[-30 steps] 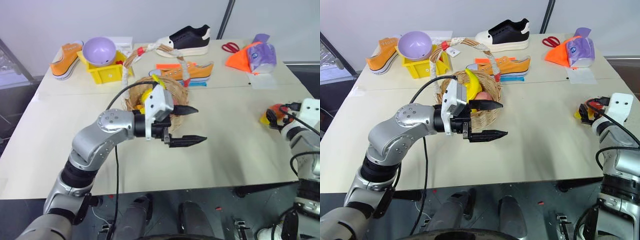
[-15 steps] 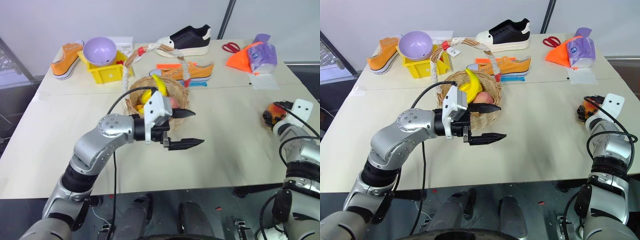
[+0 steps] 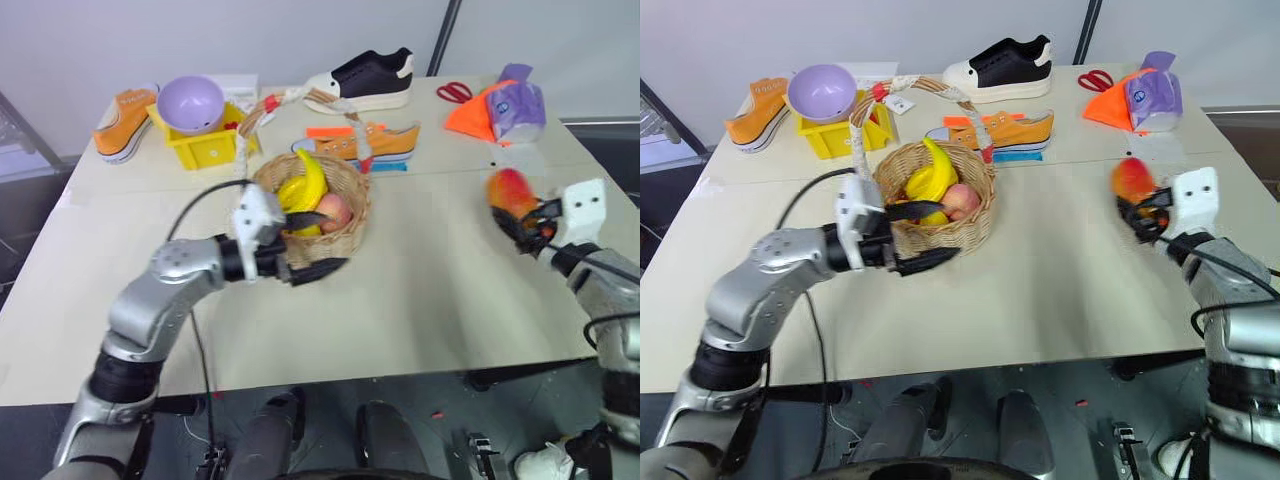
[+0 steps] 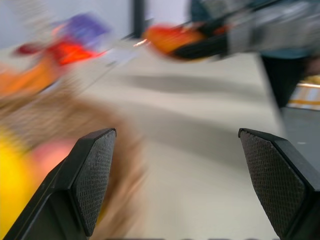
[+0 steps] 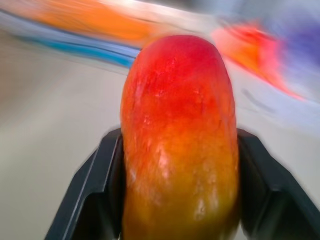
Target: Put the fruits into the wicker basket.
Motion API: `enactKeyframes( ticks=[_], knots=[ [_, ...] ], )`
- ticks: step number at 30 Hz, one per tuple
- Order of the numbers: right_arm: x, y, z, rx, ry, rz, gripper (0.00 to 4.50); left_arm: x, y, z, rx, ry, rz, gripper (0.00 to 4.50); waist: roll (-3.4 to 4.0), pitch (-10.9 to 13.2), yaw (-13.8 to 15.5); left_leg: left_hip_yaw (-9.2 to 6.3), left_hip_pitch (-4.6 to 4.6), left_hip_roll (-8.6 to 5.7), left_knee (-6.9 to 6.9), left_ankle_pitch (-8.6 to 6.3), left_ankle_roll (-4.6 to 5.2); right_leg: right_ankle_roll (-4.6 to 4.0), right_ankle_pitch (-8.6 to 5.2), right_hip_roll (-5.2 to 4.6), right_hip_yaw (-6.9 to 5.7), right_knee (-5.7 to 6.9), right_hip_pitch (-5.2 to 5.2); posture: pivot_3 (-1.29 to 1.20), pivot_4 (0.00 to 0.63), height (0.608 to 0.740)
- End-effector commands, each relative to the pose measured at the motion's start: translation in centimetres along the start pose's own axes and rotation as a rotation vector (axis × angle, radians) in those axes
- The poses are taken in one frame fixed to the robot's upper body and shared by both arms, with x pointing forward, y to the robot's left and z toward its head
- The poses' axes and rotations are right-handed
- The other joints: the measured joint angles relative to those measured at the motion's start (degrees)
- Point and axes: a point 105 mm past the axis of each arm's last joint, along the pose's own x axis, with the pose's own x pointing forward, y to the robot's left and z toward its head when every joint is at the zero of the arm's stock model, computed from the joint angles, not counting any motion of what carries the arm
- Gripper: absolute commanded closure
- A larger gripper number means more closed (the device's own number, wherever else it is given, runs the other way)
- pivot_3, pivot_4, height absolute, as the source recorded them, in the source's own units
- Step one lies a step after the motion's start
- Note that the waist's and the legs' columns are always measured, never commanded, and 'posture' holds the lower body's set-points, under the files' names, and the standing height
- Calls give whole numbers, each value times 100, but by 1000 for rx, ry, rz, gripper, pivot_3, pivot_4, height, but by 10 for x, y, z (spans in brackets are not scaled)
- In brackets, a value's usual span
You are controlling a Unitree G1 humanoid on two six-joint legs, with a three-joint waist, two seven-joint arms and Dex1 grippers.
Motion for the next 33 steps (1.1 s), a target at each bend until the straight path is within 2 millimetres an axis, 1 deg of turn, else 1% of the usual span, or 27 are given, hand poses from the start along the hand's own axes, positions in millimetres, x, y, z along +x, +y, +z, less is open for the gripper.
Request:
enactKeyframes(
  ticks=[1,3,5,6,8,9,10,12,13,14,15,18,20,21,24,25,27,29,33],
  knots=[
    [25,51,35,-11,-89,231,2352,-20,13,13,56,-44,46,303,-3,1,38,-3,0,1,0,0,-1,-3,-1,0,-1,-2,0,0,150,740],
    [45,67,40,-41,-89,278,2352,-26,19,13,60,-39,69,303,-6,1,89,-7,3,1,4,-9,-16,-17,2,-1,-7,-20,-8,0,150,740],
    [66,75,44,-44,-93,284,2352,-28,21,12,65,-35,82,303,-12,0,140,-8,-2,-3,5,-10,-16,-19,3,-7,-13,-34,-5,0,150,740],
    [80,77,47,-32,-94,271,2352,-28,22,12,66,-35,86,303,-15,0,146,-9,-6,-6,4,-10,-16,-19,3,-8,-13,-37,-8,0,150,740],
    [110,77,45,7,-63,221,2352,-27,20,12,67,-37,89,303,-14,0,126,-8,-7,-13,3,-9,-16,-17,5,-11,-9,-37,-14,0,150,740],
    [121,79,41,4,-41,208,2352,-27,19,13,68,-39,92,303,-14,0,119,-8,-8,-13,3,-9,-16,-16,6,-10,-6,-32,-19,0,150,740],
    [128,80,39,-2,-26,201,2352,-26,18,13,69,-41,93,303,-16,-1,118,-9,-9,-13,2,-8,-17,-15,7,-9,-8,-28,-20,0,150,740],
    [138,81,36,1,-17,186,1336,-26,16,13,64,-46,103,303,-16,0,119,-13,-8,-15,-4,-7,-18,5,17,-6,-11,-23,-24,0,150,740],
    [141,80,36,2,-17,178,1068,-25,15,13,63,-48,105,303,-15,0,113,-13,-9,-15,-6,-6,-16,6,18,-6,-11,-21,-27,0,150,740],
    [141,81,37,-10,-23,179,498,-25,14,13,62,-48,106,303,-15,0,99,-12,-9,-16,-8,-2,-10,8,19,-6,-10,-18,-29,0,150,740],
    [139,84,39,-30,-39,194,65,-24,13,13,62,-49,106,303,-13,1,92,-12,-9,-16,-9,-1,-9,8,20,-6,-10,-15,-31,0,150,740],
    [121,92,50,-83,-104,256,65,-24,11,14,57,-56,112,303,-13,1,88,-11,-8,-16,-10,0,-9,9,20,-4,-10,-6,-36,0,150,740],
    [102,91,55,-100,-132,286,65,-23,9,14,54,-58,111,303,-13,1,105,-12,-8,-15,-9,-4,-14,9,20,-4,-11,-5,-36,0,150,740],
    [96,91,56,-105,-140,294,65,-23,9,15,53,-58,110,303,-13,1,104,-13,-8,-15,-9,-7,-18,10,19,-5,-12,-6,-33,0,150,740],
    [66,79,58,-119,-153,290,65,-21,7,17,48,-75,106,303,-13,1,97,-12,-4,-15,-3,-8,-19,7,18,-6,-10,-7,-27,0,150,740],
    [61,73,58,-117,-148,272,65,-20,7,18,44,-83,103,303,-13,1,102,-13,-3,-15,-2,-8,-19,5,17,-6,-10,-7,-25,0,150,740],
    [61,61,55,-94,-133,214,65,-18,7,20,41,-96,99,303,-13,1,96,-13,-1,-14,-2,-8,-19,-7,11,-7,-10,-7,-23,0,150,740],
    [67,49,50,-81,-115,144,65,-16,8,23,36,-118,101,303,-13,1,70,-12,-1,-14,-3,-8,-19,-9,10,-7,-8,-6,-25,0,150,740],
    [92,26,45,-43,-108,14,65,-11,11,33,31,-178,103,303,-12,1,65,-13,0,-11,-4,-6,-19,-4,13,-3,-7,-3,-29,0,150,740]
  ],
)
